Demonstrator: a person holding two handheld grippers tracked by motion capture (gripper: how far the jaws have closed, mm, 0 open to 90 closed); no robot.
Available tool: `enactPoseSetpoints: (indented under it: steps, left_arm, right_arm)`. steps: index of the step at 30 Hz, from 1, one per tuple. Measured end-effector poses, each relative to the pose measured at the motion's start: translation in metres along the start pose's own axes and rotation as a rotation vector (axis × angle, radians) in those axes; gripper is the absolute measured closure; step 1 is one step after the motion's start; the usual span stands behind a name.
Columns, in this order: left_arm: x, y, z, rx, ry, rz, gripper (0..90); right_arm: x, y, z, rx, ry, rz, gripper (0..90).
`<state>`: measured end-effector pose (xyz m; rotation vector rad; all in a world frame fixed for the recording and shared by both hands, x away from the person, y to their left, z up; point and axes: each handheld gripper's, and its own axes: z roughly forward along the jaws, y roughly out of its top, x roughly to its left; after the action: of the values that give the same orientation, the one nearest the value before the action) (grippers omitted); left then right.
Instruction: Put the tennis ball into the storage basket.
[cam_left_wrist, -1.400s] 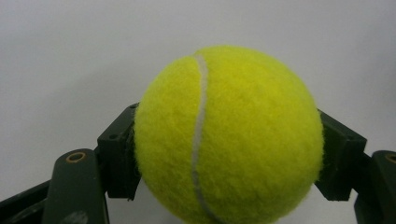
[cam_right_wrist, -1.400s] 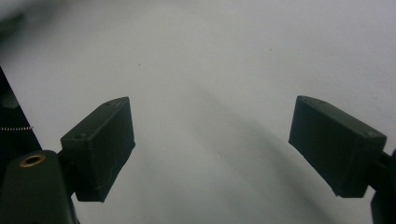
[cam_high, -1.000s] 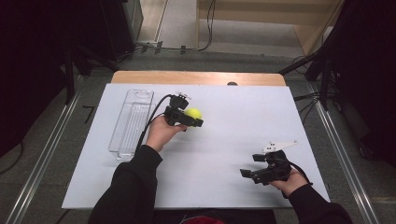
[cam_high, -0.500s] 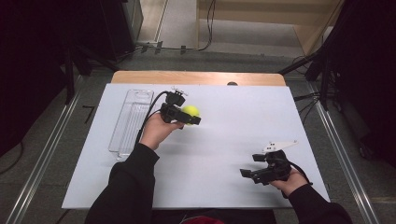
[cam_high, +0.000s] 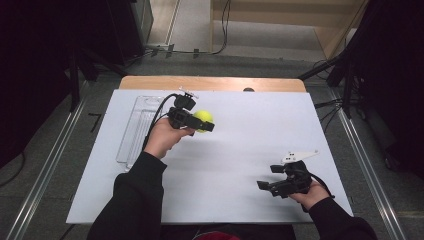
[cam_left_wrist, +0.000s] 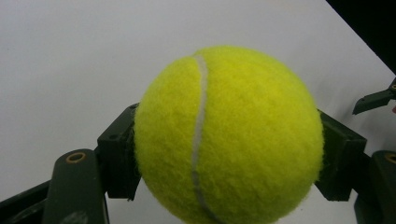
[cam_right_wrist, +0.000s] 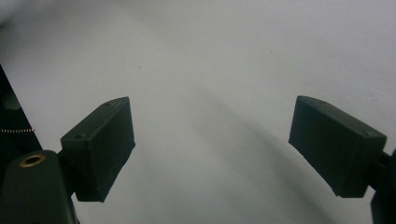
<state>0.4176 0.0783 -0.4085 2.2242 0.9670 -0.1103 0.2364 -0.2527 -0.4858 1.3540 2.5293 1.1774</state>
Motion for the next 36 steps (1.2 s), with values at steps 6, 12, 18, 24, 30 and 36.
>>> enactPoseSetpoints:
  steps: [6,12,18,24,30,36]
  left_arm:
    - [-0.002,0.002,-0.006,0.004,0.009,0.005,26.2]
    - [-0.005,0.004,-0.015,-0.001,0.01,0.013,26.2]
    - [-0.006,0.006,-0.024,-0.006,0.002,0.01,26.2]
    - [-0.006,0.007,-0.036,-0.001,0.024,0.013,26.2]
    - [-0.002,0.005,-0.04,-0.007,0.018,0.008,26.2]
    - [0.003,0.004,-0.045,-0.02,0.026,0.001,26.2]
  right_arm:
    - [0.0,0.0,0.0,-0.001,0.001,-0.001,12.2]
    - [0.0,0.0,0.0,0.0,0.001,-0.001,12.3]
    - [0.0,0.0,0.0,-0.001,0.001,-0.002,12.3]
    - [0.0,0.0,-0.001,-0.007,-0.001,-0.004,12.2]
    - [0.0,0.0,-0.001,-0.006,0.001,-0.005,12.3]
    - [0.0,0.0,-0.001,-0.004,0.001,-0.004,12.2]
